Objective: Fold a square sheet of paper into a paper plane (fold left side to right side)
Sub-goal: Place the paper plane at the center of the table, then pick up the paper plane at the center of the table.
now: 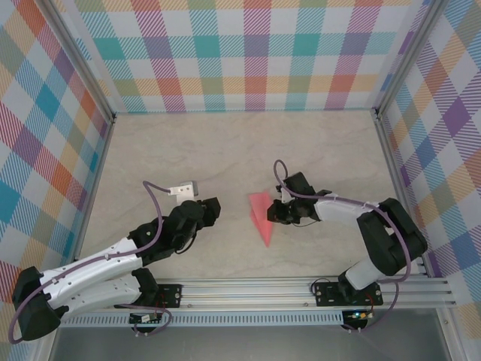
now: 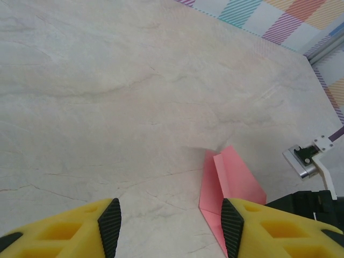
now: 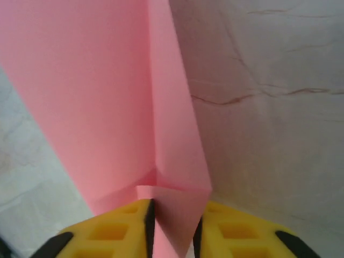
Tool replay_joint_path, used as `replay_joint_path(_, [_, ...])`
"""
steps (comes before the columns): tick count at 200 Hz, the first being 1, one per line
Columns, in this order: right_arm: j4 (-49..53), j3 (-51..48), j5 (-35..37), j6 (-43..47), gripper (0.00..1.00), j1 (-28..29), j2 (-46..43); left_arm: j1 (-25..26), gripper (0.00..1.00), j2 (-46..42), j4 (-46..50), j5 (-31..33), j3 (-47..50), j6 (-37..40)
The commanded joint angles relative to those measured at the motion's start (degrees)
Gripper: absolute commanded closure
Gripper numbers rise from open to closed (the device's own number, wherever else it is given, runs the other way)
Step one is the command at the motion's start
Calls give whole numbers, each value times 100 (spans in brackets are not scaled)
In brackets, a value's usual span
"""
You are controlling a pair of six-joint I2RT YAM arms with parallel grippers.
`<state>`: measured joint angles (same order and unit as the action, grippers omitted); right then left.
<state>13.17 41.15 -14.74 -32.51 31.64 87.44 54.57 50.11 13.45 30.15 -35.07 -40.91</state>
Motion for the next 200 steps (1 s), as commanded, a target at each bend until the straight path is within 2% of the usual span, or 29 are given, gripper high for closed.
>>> replay_joint_path(1, [1148, 488, 964, 330, 61, 10, -505, -51, 45, -89, 53, 114, -14, 79])
replay_joint_path(33, [2596, 1059, 2190, 458, 53, 408, -1057, -51, 40, -80, -4, 111, -35, 184])
replay_joint_path(66, [2989, 1460, 2399, 292, 53, 1324, -953, -51, 36, -80, -63, 113, -9, 197])
replay_joint_path(95, [2816, 1902, 2374, 228, 48, 1982, -323, -50, 36, -178, -10, 151, 24, 188])
replay_joint_path(128, [3387, 2703, 3177, 159, 43, 2362, 810, -50, 36, -516, 67, 257, 149, 175])
replay_joint_path(158, [3686, 3169, 3519, 58, 38, 2452, 1487, -49, 35, -1045, 197, 510, 379, 144])
replay_joint_path(200, [4059, 3550, 3772, 52, 38, 2545, 2121, -49, 34, -1721, 746, 793, 536, 120])
